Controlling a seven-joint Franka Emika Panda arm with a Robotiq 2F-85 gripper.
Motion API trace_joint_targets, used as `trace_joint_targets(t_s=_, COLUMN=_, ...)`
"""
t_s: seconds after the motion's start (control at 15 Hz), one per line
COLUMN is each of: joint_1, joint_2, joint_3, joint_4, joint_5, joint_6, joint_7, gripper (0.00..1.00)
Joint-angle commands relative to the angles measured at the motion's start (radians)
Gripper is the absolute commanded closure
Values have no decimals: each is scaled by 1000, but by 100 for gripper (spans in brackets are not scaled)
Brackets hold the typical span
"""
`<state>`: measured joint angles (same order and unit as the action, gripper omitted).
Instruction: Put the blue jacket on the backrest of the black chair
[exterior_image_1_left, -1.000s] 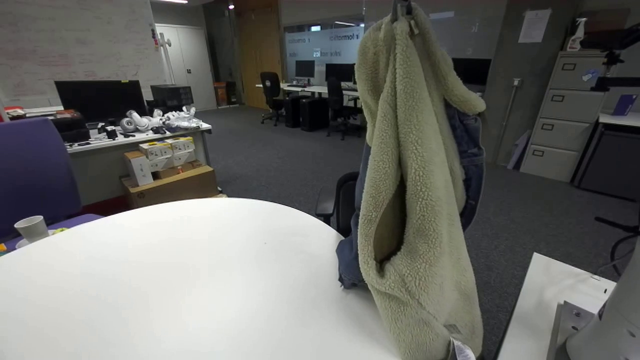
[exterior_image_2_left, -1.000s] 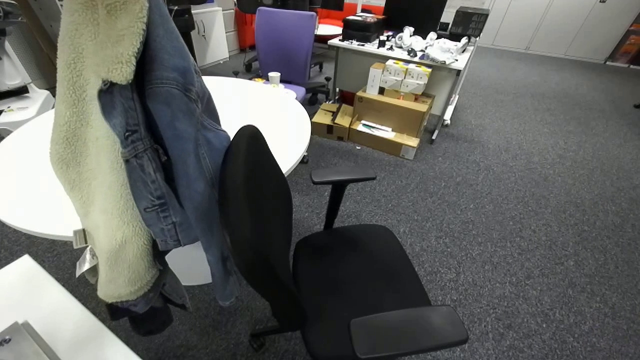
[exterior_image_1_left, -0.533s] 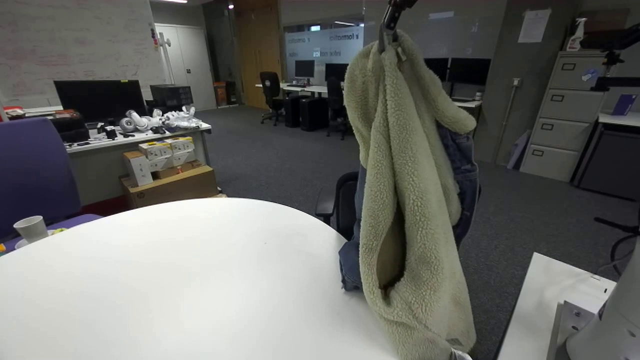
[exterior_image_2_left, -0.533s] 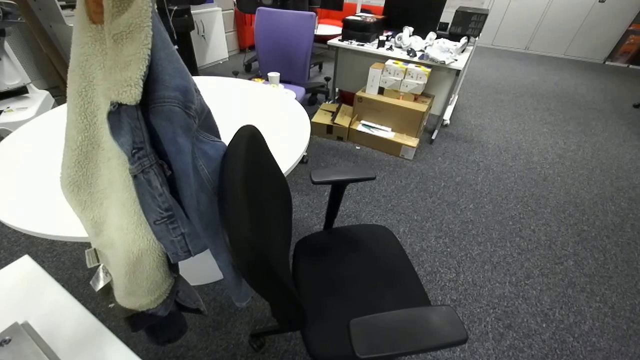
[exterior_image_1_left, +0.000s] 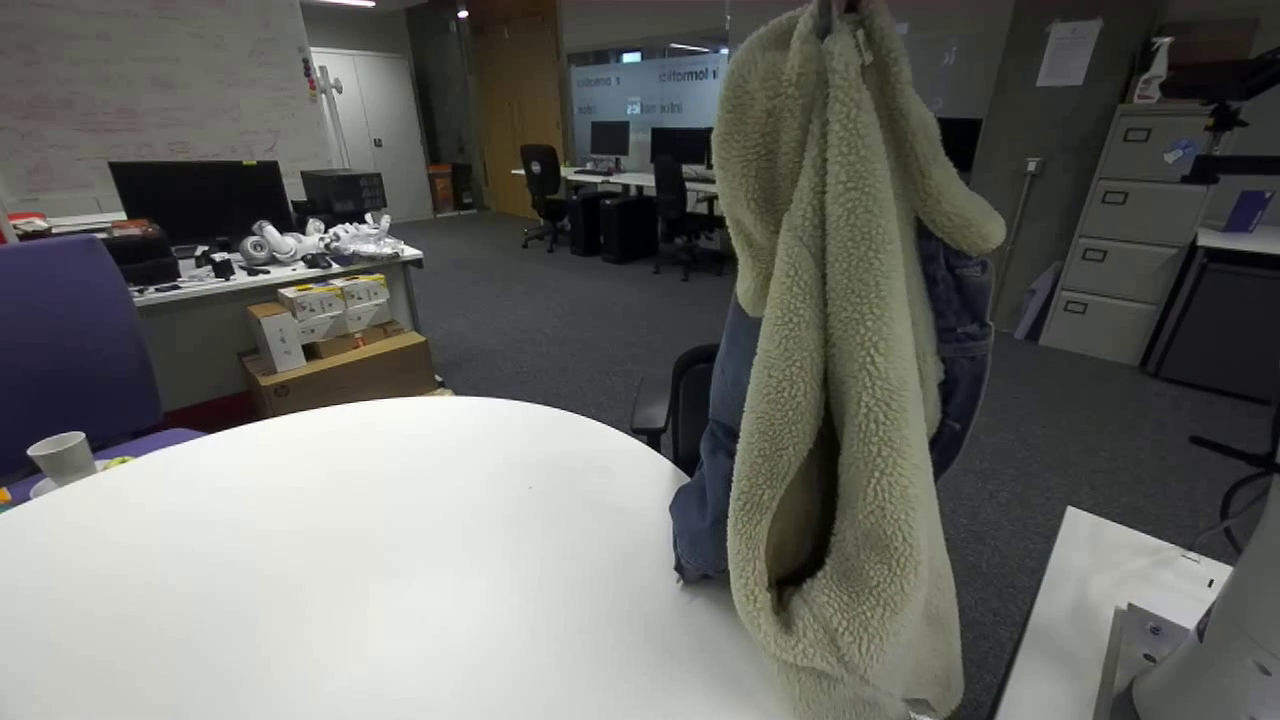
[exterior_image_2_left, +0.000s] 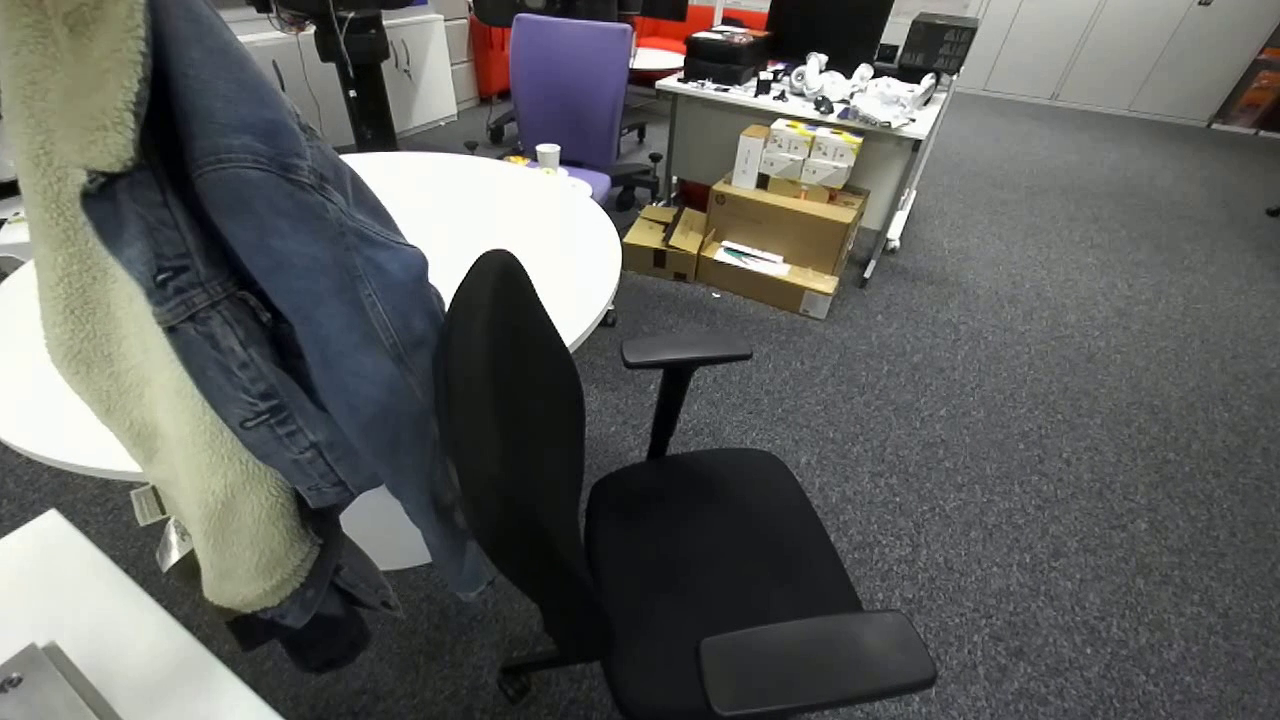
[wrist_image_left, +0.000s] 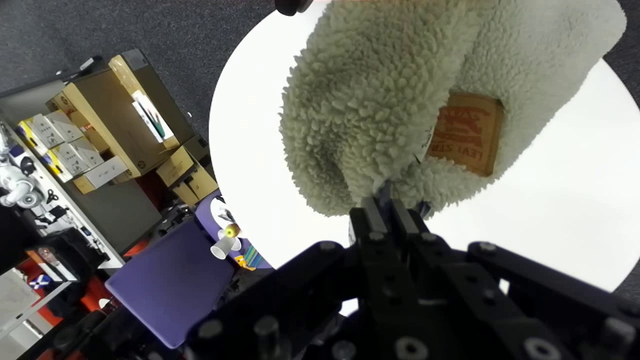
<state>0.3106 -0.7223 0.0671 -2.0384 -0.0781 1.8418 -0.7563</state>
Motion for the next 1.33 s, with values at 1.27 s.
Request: trace_joint_targets(t_s=1.27, joint_1=-143, joint_2=207, joint_3=-197, joint_4=329, joint_5=18, joint_6=-92, joint_7=16, gripper=98)
